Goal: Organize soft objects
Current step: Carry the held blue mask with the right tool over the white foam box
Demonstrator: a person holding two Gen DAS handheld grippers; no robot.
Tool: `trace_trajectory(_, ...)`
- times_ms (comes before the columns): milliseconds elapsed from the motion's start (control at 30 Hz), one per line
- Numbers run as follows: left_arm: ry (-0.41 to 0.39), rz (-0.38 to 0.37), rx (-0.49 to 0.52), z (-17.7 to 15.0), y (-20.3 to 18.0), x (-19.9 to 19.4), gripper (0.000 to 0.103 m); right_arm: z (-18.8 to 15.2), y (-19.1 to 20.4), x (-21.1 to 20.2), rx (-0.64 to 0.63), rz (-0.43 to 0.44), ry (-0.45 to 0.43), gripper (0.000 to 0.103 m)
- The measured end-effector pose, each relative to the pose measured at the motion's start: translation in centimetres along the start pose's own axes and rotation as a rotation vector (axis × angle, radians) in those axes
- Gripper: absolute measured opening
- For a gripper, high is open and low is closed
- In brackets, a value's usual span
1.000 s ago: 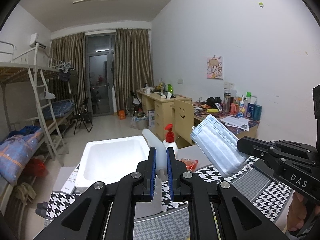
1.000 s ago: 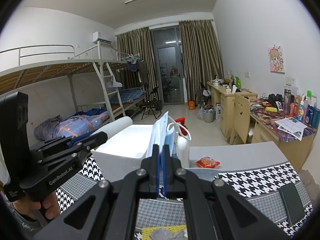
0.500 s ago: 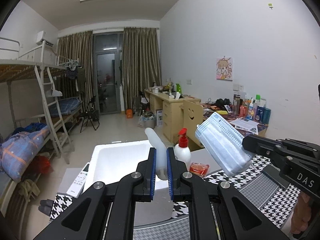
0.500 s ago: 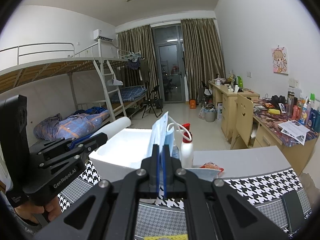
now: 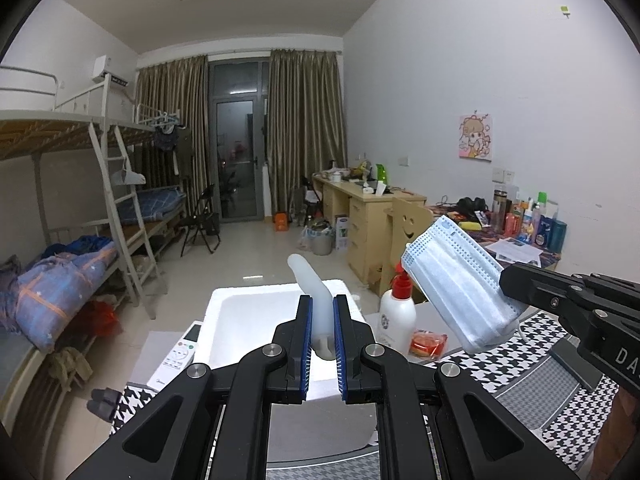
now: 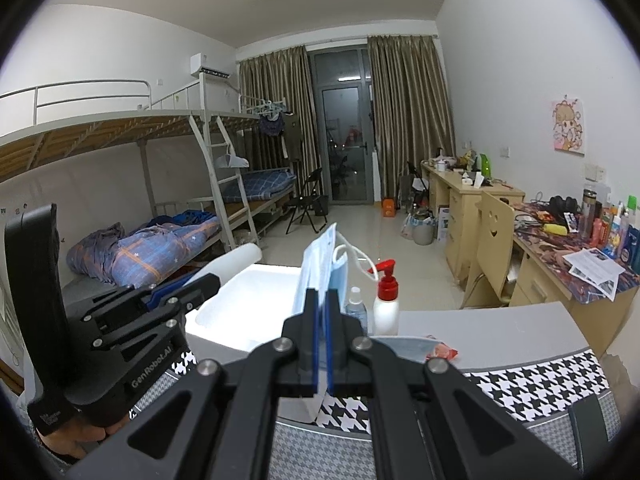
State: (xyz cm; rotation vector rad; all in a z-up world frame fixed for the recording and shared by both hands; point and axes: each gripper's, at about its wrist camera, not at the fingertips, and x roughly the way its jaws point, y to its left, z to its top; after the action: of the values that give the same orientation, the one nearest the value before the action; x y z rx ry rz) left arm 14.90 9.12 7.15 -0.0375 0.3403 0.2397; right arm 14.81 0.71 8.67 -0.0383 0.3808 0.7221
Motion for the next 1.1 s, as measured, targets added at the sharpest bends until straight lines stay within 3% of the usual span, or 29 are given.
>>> trace_trajectory(633, 0.102, -0.003, -0.032, -0.8, 2.9, 5.3, 0.013, 0.5, 0.8, 1.8, -0.004, 0.001, 0.022, 0.004)
trace_trajectory(700, 0.109, 0.006, -0.034, -1.0, 3.3, 5.8, 0.021, 0.5, 0.8, 2.1, -0.003, -0.002, 0.025, 0.004)
trace_trajectory(733, 0.109, 0.018, -0.035, -1.1, 3.3, 5.9, 0.031, 0.5, 0.8, 2.1, -0.003, -0.004, 0.027, 0.004)
trace_trajectory(767, 0.109, 0.032, -0.037, -1.2, 3.6, 6.0, 0.052, 0.4, 0.8, 2.2, -0.001, -0.005, 0.029, 0.004)
trace_trajectory(833, 0.101, 0.043, -0.053, -1.3, 4.1, 5.9, 0.076, 0.4, 0.9, 2.4, -0.004, -0.008, 0.033, 0.004)
trace_trajectory(1100, 0.099, 0.067, -0.085, -1.3, 5.2, 5.1, 0.095, 0.4, 1.0, 2.7, -0.007, -0.010, 0.035, 0.004)
